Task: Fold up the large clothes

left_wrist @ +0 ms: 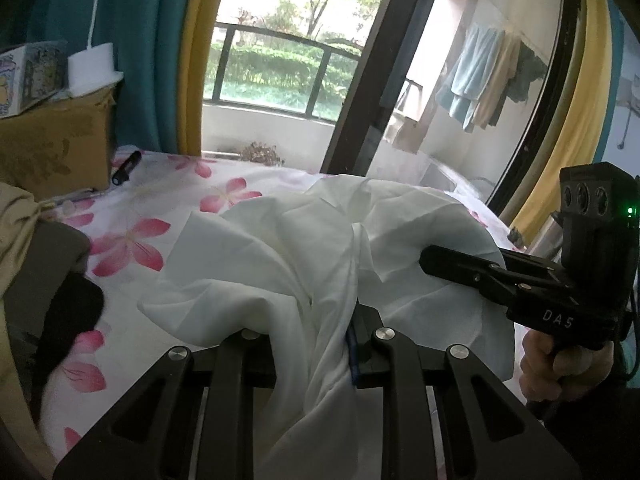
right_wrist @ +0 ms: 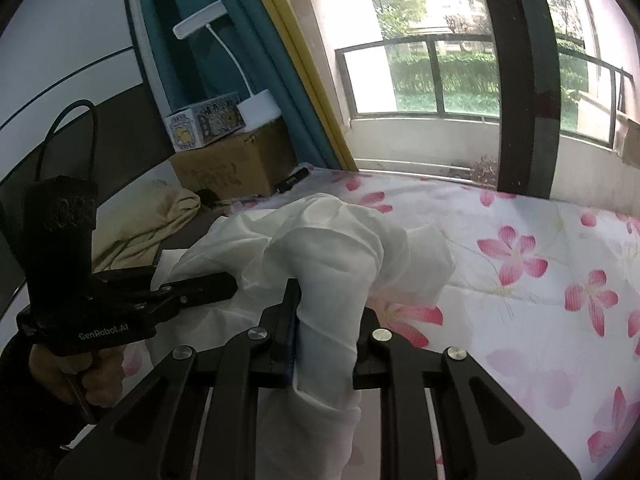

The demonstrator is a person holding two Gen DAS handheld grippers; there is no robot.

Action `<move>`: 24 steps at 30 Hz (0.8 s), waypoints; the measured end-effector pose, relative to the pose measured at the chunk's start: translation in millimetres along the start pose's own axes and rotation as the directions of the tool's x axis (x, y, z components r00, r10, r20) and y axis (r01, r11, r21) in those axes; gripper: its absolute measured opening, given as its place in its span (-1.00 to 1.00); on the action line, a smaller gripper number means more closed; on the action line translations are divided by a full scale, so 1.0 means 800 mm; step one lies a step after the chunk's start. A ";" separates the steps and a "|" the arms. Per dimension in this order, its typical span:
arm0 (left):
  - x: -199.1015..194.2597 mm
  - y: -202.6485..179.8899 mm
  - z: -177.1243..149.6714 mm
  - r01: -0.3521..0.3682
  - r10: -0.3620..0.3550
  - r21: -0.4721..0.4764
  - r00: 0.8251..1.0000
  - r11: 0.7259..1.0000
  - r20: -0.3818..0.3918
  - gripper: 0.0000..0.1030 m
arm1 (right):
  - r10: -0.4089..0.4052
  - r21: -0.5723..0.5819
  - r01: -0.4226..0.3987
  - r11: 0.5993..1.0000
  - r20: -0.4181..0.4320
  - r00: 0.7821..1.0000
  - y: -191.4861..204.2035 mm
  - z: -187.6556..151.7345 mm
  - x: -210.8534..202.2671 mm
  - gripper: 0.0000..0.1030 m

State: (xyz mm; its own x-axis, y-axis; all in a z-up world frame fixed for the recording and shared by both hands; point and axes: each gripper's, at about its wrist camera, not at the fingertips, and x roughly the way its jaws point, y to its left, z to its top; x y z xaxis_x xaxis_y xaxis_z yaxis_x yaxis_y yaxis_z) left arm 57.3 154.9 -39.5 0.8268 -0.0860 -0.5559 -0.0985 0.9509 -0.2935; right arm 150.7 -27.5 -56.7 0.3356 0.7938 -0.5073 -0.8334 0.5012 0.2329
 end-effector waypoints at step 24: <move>-0.051 0.102 0.036 -0.134 0.136 -0.026 0.987 0.991 0.086 -0.56 | 0.082 -0.172 -0.073 0.982 0.047 0.996 0.088 0.070 0.071 -0.65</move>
State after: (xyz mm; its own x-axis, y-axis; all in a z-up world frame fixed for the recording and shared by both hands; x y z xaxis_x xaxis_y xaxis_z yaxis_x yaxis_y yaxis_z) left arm 31.7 244.3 -18.5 0.8505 0.0700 -0.5213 -0.2228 0.9457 -0.2365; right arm 135.6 72.5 -22.8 0.2860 0.8475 -0.4471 -0.9187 0.3752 0.1235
